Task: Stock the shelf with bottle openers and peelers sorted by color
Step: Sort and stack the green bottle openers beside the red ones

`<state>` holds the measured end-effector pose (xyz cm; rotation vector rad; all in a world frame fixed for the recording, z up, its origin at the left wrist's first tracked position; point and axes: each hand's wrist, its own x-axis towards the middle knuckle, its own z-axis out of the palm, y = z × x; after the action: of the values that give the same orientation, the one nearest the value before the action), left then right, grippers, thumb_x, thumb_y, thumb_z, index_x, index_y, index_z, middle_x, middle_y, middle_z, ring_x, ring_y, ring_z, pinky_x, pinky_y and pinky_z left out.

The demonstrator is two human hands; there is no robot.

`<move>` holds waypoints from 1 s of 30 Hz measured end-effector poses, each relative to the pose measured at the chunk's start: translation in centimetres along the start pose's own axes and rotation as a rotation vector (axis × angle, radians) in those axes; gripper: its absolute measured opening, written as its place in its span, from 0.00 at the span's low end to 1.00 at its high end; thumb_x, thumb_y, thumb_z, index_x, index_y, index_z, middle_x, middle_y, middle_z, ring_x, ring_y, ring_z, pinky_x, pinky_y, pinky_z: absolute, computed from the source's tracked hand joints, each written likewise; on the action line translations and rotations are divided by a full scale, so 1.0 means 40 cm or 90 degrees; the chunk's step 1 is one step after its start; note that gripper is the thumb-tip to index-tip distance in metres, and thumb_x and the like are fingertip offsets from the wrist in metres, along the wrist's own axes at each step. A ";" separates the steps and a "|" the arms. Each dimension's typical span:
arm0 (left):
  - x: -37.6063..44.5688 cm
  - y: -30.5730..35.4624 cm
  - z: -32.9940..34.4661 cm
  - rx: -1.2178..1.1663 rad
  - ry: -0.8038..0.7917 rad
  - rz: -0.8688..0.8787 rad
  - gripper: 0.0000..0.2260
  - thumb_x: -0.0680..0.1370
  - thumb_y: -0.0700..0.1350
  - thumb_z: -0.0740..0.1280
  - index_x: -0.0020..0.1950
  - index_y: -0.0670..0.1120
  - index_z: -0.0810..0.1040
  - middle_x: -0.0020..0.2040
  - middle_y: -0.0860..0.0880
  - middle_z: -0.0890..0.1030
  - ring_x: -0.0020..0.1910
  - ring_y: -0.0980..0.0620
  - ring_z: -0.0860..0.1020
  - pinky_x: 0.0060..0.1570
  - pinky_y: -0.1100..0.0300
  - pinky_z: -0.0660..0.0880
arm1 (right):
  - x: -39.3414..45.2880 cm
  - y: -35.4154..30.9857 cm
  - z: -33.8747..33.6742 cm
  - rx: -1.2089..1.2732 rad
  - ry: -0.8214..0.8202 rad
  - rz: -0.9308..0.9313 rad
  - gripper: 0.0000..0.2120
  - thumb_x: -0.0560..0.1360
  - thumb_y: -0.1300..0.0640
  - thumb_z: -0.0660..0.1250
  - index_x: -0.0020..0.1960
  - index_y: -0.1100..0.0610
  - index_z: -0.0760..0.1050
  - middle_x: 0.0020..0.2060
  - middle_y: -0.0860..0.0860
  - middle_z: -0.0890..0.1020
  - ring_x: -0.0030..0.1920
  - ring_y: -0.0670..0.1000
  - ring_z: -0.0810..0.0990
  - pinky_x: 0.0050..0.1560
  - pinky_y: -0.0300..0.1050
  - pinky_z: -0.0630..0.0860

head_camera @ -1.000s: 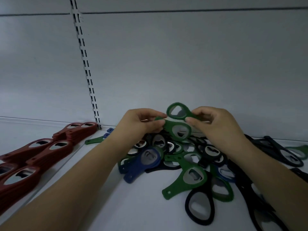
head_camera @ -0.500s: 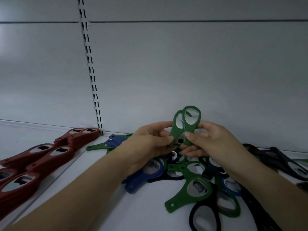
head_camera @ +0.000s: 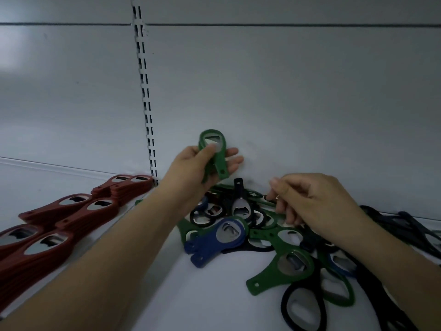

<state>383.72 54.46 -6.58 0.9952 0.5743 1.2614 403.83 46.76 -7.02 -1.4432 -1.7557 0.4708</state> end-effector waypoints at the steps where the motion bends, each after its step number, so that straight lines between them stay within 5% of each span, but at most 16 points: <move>1: 0.005 0.008 -0.009 0.029 0.007 0.013 0.09 0.84 0.39 0.59 0.61 0.36 0.72 0.53 0.40 0.84 0.46 0.49 0.84 0.36 0.62 0.80 | 0.010 0.002 -0.009 -0.016 0.015 -0.001 0.14 0.77 0.43 0.64 0.42 0.50 0.83 0.33 0.46 0.84 0.30 0.45 0.82 0.34 0.36 0.78; 4: 0.017 0.015 -0.035 0.148 0.058 0.041 0.06 0.80 0.33 0.59 0.54 0.37 0.74 0.49 0.41 0.79 0.32 0.54 0.70 0.23 0.65 0.61 | 0.042 -0.003 -0.020 -0.108 0.017 0.007 0.08 0.78 0.47 0.67 0.44 0.48 0.82 0.36 0.43 0.84 0.33 0.41 0.83 0.39 0.36 0.78; 8: 0.027 0.023 -0.048 0.173 0.089 0.014 0.20 0.78 0.35 0.60 0.66 0.52 0.71 0.44 0.47 0.75 0.29 0.55 0.67 0.21 0.65 0.59 | 0.097 -0.012 0.012 -0.246 -0.019 0.009 0.06 0.77 0.47 0.68 0.50 0.48 0.80 0.44 0.43 0.82 0.43 0.41 0.80 0.41 0.35 0.74; 11: 0.022 0.018 -0.050 0.216 0.071 0.016 0.15 0.81 0.40 0.59 0.64 0.55 0.76 0.41 0.49 0.70 0.27 0.56 0.63 0.22 0.65 0.57 | 0.133 0.022 0.065 -0.378 -0.122 0.007 0.13 0.78 0.51 0.67 0.62 0.52 0.77 0.55 0.49 0.81 0.51 0.49 0.79 0.52 0.44 0.78; 17: 0.024 0.000 -0.053 0.221 0.111 -0.016 0.13 0.83 0.41 0.57 0.62 0.50 0.77 0.40 0.48 0.70 0.26 0.55 0.62 0.22 0.65 0.56 | 0.127 0.072 0.069 -0.454 -0.046 -0.061 0.09 0.79 0.48 0.65 0.54 0.51 0.80 0.43 0.47 0.80 0.43 0.49 0.78 0.42 0.46 0.77; 22: 0.024 -0.011 -0.051 0.218 0.098 -0.032 0.11 0.83 0.42 0.59 0.60 0.42 0.79 0.37 0.49 0.71 0.26 0.56 0.61 0.20 0.66 0.56 | 0.116 0.077 0.024 -0.307 0.059 -0.071 0.08 0.78 0.50 0.66 0.43 0.52 0.78 0.34 0.47 0.80 0.34 0.48 0.78 0.37 0.47 0.76; 25: 0.019 -0.014 -0.044 0.217 0.095 -0.039 0.10 0.84 0.44 0.60 0.57 0.40 0.79 0.37 0.48 0.74 0.28 0.55 0.68 0.21 0.66 0.63 | 0.117 0.053 0.006 -0.086 0.120 -0.045 0.08 0.80 0.56 0.65 0.43 0.56 0.76 0.34 0.49 0.83 0.33 0.48 0.82 0.33 0.38 0.77; 27: 0.012 -0.014 -0.037 0.214 0.099 -0.046 0.11 0.84 0.46 0.59 0.55 0.41 0.77 0.41 0.45 0.80 0.33 0.52 0.78 0.26 0.63 0.74 | 0.112 0.032 0.004 0.076 0.084 -0.015 0.07 0.81 0.60 0.63 0.47 0.62 0.76 0.35 0.52 0.85 0.34 0.48 0.85 0.34 0.36 0.79; 30: 0.000 -0.004 -0.023 0.139 0.065 -0.098 0.13 0.85 0.50 0.57 0.56 0.40 0.72 0.49 0.40 0.85 0.44 0.42 0.85 0.33 0.56 0.82 | 0.102 0.010 0.005 0.118 -0.005 -0.050 0.07 0.83 0.60 0.60 0.49 0.60 0.75 0.31 0.49 0.83 0.29 0.49 0.81 0.32 0.38 0.77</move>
<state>383.05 54.73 -7.17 1.0497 0.8665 1.1328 403.83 50.76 -6.04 -1.2401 -1.7197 0.5811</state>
